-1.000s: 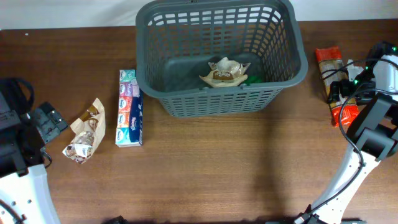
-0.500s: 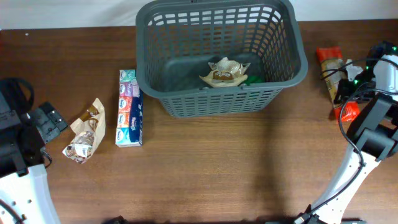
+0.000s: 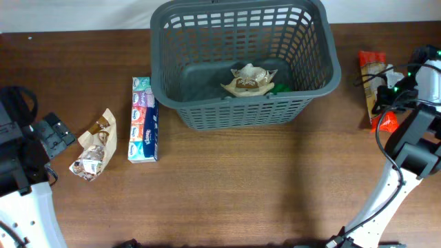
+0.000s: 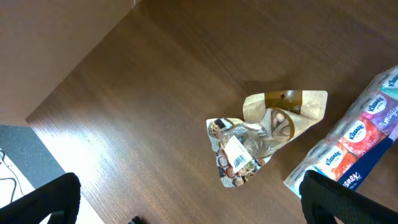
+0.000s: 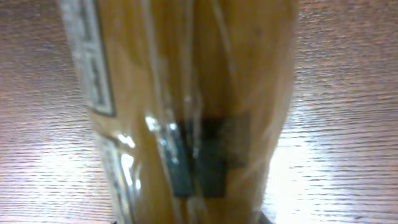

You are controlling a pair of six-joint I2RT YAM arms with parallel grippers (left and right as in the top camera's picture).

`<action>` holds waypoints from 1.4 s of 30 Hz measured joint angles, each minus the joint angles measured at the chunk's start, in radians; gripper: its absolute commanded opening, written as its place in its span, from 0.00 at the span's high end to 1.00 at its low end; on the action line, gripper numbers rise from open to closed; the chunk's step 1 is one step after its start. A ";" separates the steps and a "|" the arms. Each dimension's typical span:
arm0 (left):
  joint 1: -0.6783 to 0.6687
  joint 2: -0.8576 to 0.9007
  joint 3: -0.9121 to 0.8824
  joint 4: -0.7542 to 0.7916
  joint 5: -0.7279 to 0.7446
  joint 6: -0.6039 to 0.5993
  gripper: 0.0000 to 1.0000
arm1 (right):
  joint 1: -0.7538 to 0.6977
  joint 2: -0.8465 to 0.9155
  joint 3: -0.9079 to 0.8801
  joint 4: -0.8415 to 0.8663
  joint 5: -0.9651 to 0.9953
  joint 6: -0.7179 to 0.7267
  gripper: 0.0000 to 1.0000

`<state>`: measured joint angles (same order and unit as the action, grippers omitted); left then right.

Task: Pack container
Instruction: 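Lower the right gripper and grasp the spaghetti package, then lift the spaghetti package and carry it over the basket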

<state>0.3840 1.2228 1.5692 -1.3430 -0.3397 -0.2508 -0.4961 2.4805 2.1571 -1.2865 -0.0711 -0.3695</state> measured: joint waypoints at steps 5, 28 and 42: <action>0.000 0.000 0.000 0.000 0.000 0.000 0.01 | -0.011 0.000 0.005 -0.029 -0.095 0.032 0.96; 0.000 0.000 0.000 0.000 0.000 0.000 0.01 | -0.005 0.051 0.919 -0.298 -0.502 0.266 0.96; 0.000 0.000 0.000 0.000 0.000 0.000 0.01 | 0.191 -0.238 0.948 -0.264 -0.762 0.140 0.96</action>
<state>0.3840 1.2228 1.5692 -1.3430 -0.3397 -0.2508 -0.3050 2.2421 3.1046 -1.5501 -0.8330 -0.2291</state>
